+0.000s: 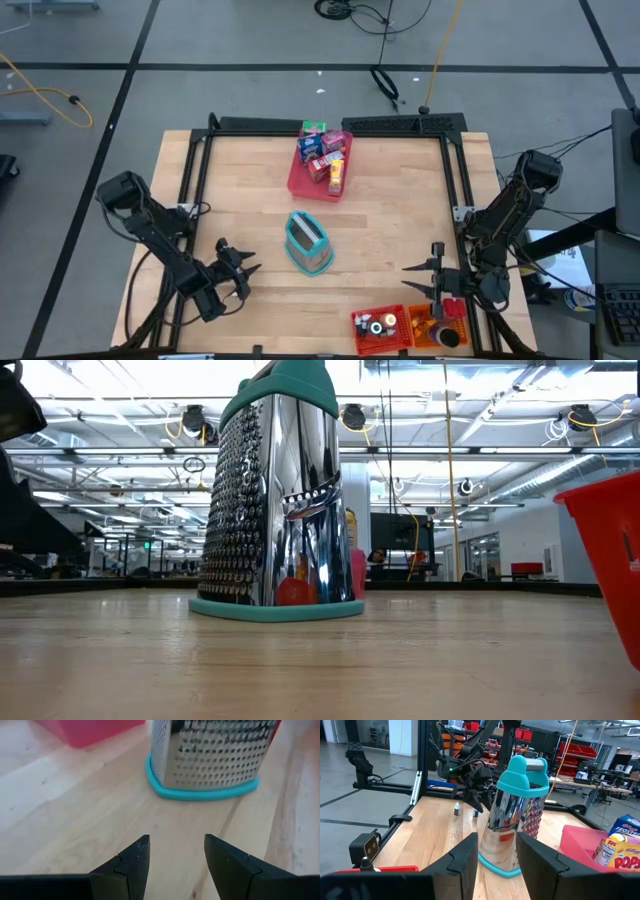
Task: Pick & Place Kitchen Items
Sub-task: Put the blue food coloring bottle into the red bin
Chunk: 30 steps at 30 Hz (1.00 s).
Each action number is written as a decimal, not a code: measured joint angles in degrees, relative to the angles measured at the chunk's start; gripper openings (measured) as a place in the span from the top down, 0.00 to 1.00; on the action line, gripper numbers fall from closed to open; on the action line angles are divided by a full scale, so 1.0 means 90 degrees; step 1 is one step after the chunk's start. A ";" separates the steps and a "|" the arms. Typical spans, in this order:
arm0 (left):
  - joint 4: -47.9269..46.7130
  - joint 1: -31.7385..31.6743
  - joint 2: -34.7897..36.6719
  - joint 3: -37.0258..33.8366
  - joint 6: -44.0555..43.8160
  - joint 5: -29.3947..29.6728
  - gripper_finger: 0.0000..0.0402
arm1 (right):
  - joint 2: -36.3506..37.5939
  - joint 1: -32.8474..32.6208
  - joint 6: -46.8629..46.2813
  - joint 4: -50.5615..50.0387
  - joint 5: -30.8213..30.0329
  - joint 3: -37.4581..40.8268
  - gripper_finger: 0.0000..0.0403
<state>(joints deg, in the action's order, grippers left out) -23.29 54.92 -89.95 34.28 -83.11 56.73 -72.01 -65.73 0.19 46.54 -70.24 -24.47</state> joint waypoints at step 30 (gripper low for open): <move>-0.0090 0.0482 -0.1239 -0.0005 -0.1370 -0.0464 0.79 | 0.0000 0.0000 -0.0141 -0.0005 0.0002 0.0000 0.69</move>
<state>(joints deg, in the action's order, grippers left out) -24.10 59.25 -101.10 34.24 -95.44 52.56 -72.01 -65.73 -1.08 46.50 -70.22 -24.47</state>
